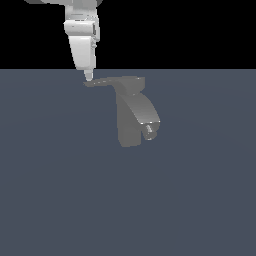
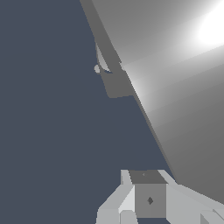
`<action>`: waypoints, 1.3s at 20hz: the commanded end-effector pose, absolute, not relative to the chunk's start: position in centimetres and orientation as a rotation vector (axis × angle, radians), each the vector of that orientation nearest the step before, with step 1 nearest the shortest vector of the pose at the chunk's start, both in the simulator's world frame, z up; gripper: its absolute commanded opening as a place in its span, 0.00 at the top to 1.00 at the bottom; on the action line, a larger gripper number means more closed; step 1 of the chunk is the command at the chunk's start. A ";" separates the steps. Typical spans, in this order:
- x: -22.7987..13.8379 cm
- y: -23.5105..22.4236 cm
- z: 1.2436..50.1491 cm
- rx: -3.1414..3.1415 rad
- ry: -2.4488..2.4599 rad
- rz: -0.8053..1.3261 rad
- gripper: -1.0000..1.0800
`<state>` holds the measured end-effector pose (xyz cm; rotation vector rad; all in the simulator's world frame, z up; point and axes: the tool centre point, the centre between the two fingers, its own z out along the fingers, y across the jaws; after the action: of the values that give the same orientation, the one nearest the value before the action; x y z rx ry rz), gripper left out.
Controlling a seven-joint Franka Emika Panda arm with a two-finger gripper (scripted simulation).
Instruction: Turn on the faucet by rotating a designated handle.
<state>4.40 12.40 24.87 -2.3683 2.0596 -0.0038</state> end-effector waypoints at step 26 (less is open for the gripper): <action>-2.1 9.6 24.9 -2.370 2.060 -0.001 1.00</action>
<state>-1.77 10.76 24.87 -2.3794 2.0435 -0.0005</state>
